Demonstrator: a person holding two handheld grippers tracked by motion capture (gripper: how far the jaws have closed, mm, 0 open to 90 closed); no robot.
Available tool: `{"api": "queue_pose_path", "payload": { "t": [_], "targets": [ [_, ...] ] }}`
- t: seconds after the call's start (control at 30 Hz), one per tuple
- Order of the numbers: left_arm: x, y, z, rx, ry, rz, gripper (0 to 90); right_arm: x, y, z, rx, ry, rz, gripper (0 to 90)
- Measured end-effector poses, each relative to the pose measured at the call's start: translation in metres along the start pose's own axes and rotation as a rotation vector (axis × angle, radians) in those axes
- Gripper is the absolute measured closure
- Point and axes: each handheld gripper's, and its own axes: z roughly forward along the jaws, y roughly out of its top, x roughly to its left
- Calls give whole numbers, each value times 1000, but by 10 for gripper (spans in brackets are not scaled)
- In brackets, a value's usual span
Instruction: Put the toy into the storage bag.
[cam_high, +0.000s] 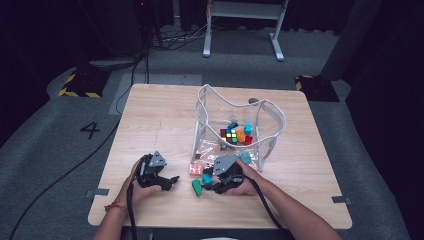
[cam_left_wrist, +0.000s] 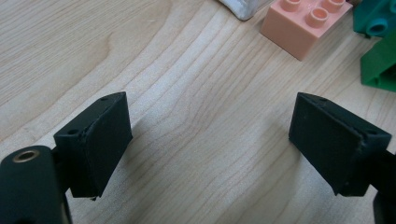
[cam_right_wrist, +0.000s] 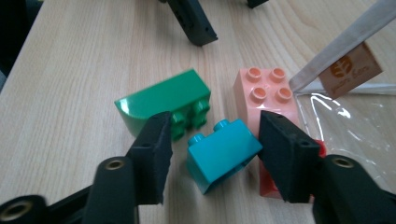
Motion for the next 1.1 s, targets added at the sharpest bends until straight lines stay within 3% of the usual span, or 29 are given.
{"api": "queue_pose_path", "payload": {
  "t": [0.07,0.4,0.53,0.6,0.8,0.93,1.1],
  "targets": [
    [0,0,0,0,-1,0,132,0,-1,0,16,9,5,541],
    [0,0,0,0,0,0,132,3,-11,-8,9,9,42,549],
    [0,0,0,1,0,2,132,5,-10,-6,11,6,43,505],
    [0,0,0,0,-1,0,132,6,-10,-3,45,12,39,469],
    [0,0,0,2,1,2,132,8,-13,1,20,-5,43,549],
    [0,0,0,1,2,0,132,8,-15,-6,29,-1,30,551],
    [0,0,0,0,1,0,133,14,-21,-29,-3,-20,85,552]
  ]
}}
